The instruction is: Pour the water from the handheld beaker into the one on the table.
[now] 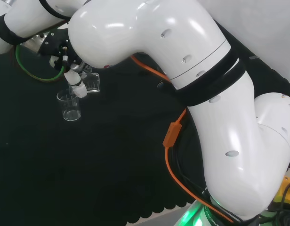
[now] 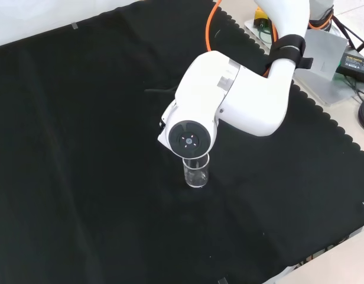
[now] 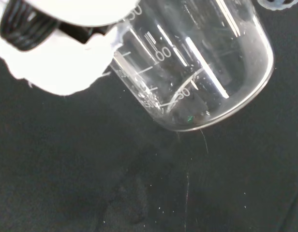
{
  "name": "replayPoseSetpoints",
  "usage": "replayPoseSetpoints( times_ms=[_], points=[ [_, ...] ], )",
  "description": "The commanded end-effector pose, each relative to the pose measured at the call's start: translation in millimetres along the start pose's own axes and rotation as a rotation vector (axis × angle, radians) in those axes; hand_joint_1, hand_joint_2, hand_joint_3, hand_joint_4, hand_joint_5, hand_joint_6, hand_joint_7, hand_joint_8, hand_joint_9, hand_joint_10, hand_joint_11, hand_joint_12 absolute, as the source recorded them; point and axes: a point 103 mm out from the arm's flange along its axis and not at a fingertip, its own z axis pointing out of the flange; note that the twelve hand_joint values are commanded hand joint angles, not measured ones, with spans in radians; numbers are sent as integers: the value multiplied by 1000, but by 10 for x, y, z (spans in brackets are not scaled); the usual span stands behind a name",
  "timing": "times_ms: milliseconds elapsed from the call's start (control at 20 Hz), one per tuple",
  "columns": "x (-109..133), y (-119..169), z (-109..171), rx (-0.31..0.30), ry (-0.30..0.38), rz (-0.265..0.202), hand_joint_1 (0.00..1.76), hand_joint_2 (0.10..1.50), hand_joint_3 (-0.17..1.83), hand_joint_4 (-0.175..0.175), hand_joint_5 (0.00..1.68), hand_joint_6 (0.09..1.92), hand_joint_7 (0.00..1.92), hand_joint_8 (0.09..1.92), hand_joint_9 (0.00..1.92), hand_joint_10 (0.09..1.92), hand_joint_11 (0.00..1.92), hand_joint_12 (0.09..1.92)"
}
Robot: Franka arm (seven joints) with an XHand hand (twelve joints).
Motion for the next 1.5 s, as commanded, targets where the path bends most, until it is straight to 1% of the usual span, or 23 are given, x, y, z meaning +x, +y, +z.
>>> replayPoseSetpoints(
  times_ms=[50, 600, 950, 1500],
  points=[
    [19, -9, -6, 6, -1, -2, 1171, 592, 765, 37, 1306, 666, 1684, 87, 1642, 87, 1371, 779],
    [75, -13, -33, 12, -13, -4, 1170, 593, 765, 40, 1303, 671, 1684, 87, 1642, 87, 1372, 778],
    [146, 38, -89, 21, -28, -16, 1170, 593, 766, 41, 1302, 673, 1684, 87, 1642, 87, 1373, 777],
    [155, 25, -142, 22, -36, 0, 1169, 594, 766, 43, 1300, 678, 1684, 87, 1643, 87, 1374, 776]
  ],
)
